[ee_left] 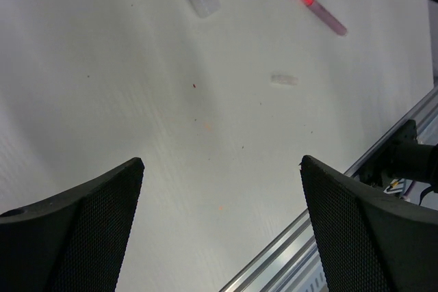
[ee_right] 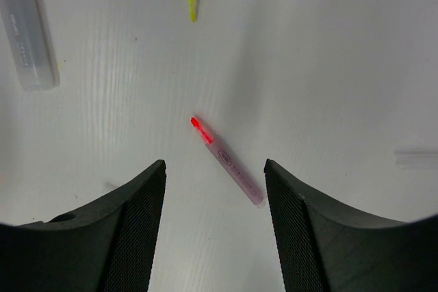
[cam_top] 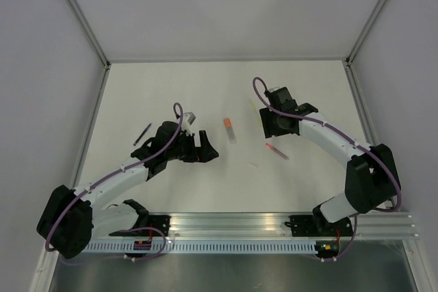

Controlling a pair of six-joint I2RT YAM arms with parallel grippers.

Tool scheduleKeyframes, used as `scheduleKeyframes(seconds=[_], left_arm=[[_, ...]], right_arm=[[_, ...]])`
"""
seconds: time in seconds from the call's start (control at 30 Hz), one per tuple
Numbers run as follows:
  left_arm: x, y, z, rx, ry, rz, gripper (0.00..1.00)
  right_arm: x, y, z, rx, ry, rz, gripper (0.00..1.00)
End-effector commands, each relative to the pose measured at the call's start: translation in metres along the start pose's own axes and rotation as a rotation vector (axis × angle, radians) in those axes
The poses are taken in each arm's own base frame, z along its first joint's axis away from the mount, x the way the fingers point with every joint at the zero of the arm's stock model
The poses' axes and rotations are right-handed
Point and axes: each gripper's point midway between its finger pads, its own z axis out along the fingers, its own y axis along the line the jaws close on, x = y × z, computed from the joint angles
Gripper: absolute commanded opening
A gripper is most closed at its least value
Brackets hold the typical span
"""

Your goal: Insert the pens into the pen caps

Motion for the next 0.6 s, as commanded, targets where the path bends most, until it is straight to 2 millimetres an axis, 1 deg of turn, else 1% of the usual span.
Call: scheduleKeyframes(seconds=[0.0,0.03,0.13,0.17,0.2,0.37,0.47,0.57], left_arm=[[-0.018,-0.006,0.002,0.035,-0.074,0.099,1.0],[-0.018,-0.009,0.001,0.049,-0.074,0.104,0.99],[-0.019,-0.006,-0.001,0.037,-0.094,0.101,0.99],[-0.019,-0.005,-0.001,0.034,-0.095,0.101,0.99],[-0.018,-0.005,-0.001,0.033,-0.094,0.097,0.99],[-0.015,-0.004,-0.001,0.036,-0.087,0.095,0.99],[-0.017,0.001,-0.001,0.005,-0.092,0.092,0.99],[-0.017,0.004,-0.001,-0.008,-0.094,0.092,0.99]], right_arm=[[0.004,0.0,0.005,-0.075,0.051,-0.01,0.65],[0.007,0.002,0.006,-0.097,0.068,-0.008,0.65],[0.019,0.0,0.016,-0.097,0.118,-0.03,0.63],[0.028,0.002,0.02,-0.106,0.141,-0.035,0.62],[0.031,0.001,0.023,-0.108,0.149,-0.039,0.61],[0.05,-0.004,0.038,-0.069,0.227,-0.04,0.58],[0.061,-0.006,0.044,-0.058,0.268,-0.042,0.57],[0.07,-0.012,0.049,-0.018,0.299,-0.042,0.56]])
